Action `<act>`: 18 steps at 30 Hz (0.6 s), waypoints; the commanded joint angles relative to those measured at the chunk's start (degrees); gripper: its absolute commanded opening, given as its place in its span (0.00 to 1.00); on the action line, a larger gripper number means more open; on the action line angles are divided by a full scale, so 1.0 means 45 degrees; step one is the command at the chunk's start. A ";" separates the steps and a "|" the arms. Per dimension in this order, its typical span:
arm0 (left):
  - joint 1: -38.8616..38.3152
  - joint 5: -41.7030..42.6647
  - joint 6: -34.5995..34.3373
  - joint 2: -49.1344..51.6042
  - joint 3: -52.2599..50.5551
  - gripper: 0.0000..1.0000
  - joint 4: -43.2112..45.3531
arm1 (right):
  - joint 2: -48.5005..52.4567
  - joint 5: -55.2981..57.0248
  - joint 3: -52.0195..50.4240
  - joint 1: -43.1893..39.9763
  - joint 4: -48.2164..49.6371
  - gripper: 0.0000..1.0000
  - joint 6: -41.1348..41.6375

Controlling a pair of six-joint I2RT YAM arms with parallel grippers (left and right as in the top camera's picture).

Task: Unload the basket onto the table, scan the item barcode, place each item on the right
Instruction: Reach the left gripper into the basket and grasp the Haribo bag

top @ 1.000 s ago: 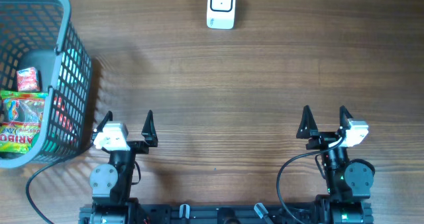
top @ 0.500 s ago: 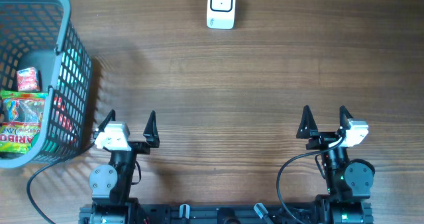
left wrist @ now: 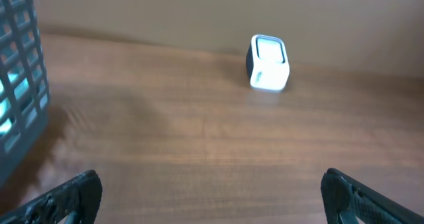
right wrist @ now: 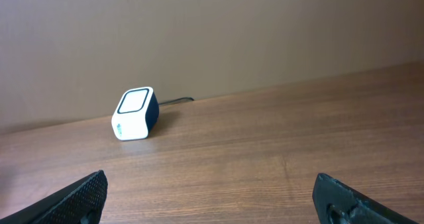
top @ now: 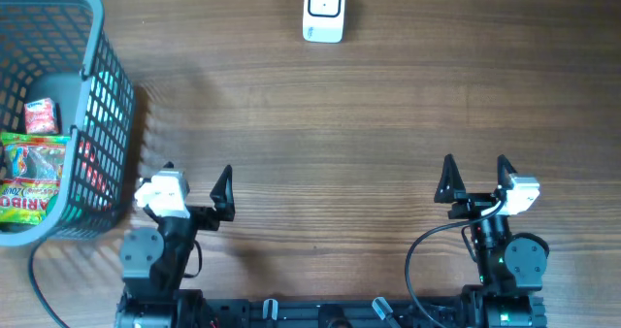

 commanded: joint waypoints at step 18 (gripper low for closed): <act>-0.0078 0.0442 0.0175 0.9578 1.1472 1.00 -0.5289 | 0.0092 0.0214 -0.0015 0.0083 0.0024 1.00 0.0019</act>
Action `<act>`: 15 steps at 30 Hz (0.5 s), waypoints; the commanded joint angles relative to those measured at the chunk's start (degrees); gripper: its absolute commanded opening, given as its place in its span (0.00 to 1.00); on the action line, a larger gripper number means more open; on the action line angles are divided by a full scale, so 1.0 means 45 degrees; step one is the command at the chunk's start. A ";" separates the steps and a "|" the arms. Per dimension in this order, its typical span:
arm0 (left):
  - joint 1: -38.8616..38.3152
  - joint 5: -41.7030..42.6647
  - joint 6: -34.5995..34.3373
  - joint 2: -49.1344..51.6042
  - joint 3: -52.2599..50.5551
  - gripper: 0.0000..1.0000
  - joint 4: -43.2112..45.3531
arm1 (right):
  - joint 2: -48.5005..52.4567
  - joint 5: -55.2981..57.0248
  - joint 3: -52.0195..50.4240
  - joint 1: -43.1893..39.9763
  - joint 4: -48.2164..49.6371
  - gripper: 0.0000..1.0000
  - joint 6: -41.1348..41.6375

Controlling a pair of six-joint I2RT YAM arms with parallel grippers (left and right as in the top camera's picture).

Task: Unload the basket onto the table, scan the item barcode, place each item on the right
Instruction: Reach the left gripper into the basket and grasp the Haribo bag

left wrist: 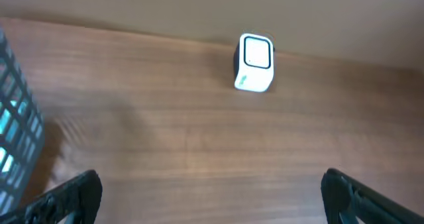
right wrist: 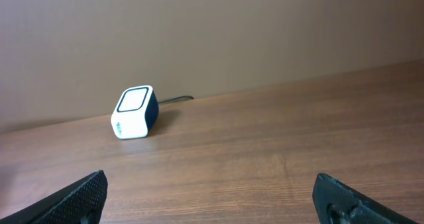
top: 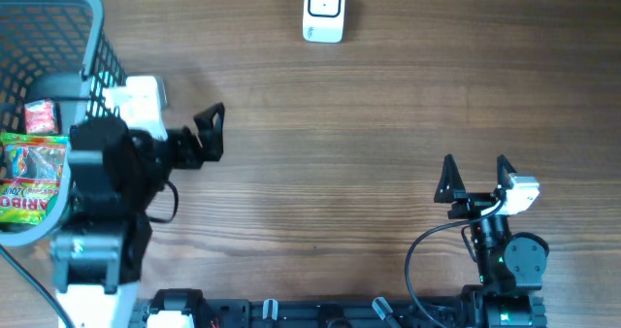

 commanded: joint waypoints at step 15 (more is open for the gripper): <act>-0.0053 0.0364 -0.1069 0.1710 0.2103 1.00 -0.1661 | 0.0034 0.0214 -0.0015 0.0083 0.0029 1.00 0.0024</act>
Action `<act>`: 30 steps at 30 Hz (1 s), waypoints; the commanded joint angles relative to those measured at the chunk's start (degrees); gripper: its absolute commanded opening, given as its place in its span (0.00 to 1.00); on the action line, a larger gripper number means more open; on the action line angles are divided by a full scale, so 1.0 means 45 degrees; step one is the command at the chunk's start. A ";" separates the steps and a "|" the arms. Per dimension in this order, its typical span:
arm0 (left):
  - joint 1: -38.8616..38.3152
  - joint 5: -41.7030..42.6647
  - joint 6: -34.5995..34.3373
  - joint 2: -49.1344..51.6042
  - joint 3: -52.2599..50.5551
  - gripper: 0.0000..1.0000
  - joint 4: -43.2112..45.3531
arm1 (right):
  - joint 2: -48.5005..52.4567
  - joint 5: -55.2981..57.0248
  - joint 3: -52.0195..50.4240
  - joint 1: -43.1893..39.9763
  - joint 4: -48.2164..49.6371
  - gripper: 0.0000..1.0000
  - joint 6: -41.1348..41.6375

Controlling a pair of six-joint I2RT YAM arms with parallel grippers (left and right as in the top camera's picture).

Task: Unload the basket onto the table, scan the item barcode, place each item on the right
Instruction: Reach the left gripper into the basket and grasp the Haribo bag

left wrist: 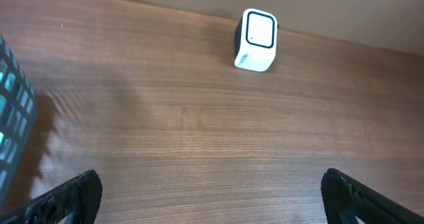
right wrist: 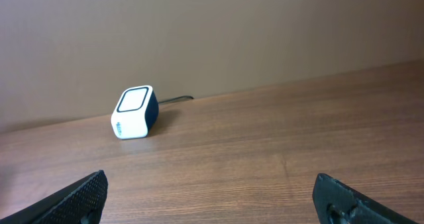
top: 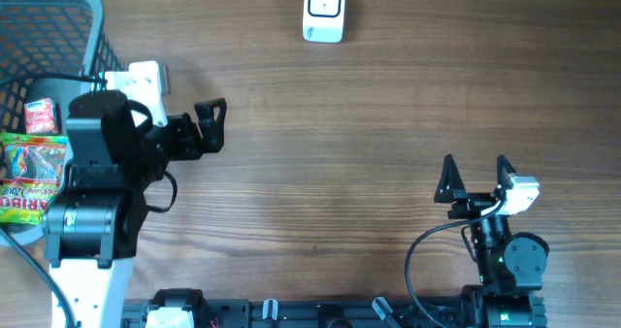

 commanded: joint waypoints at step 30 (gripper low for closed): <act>0.4308 -0.1763 -0.4022 0.2773 0.5741 1.00 -0.3055 | 0.0029 0.0214 -0.0015 0.0083 0.0029 1.00 0.0019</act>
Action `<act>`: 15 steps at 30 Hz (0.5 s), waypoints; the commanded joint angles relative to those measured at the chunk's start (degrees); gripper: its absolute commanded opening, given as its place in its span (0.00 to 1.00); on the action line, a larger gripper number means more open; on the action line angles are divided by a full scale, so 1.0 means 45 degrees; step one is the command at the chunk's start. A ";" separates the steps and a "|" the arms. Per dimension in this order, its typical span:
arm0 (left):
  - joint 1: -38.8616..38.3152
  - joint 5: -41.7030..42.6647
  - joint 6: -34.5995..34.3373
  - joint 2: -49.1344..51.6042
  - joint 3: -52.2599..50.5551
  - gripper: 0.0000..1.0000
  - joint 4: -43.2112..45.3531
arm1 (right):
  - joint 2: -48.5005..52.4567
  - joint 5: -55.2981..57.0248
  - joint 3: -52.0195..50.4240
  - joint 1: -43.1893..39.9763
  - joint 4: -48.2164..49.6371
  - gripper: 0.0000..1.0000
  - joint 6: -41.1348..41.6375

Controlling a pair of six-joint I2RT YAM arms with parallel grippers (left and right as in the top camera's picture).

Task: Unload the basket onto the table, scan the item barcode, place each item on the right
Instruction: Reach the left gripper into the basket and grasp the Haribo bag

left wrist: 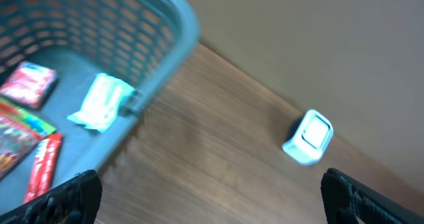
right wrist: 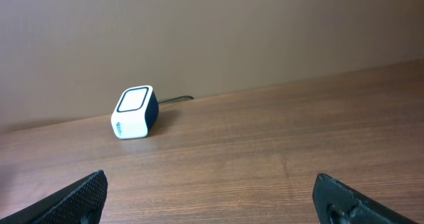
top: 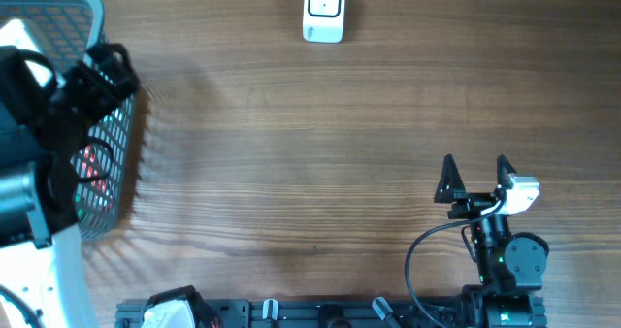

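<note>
A white barcode scanner stands at the table's far edge, also seen as the scanner and the scanner. The blue mesh basket at the left holds the items: a red packet, a white packet, a colourful candy bag and a red stick pack. My left gripper hangs open and empty above the basket's right rim. My right gripper stands open and empty near the front right. The left arm hides most of the basket in the overhead view.
A dark cable runs back from the scanner toward the wall. Bare wooden tabletop lies between basket, scanner and right gripper. The arm bases sit along the front edge.
My left arm has swung left, from over the table beside the basket to above the basket's rim; its camera now looks into the basket. The right arm has not moved.
Both grippers first rested open near the front edge. Then my left arm was raised beside the basket, facing the scanner, and stayed there a moment later. Now it is over the basket's edge, still open and empty. The right arm stayed put throughout.
</note>
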 commanded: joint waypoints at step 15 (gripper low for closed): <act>0.3852 -0.0287 -0.1107 0.2569 0.0185 1.00 -0.0233 | 0.0355 0.0214 -0.0015 0.0083 0.0024 1.00 0.0019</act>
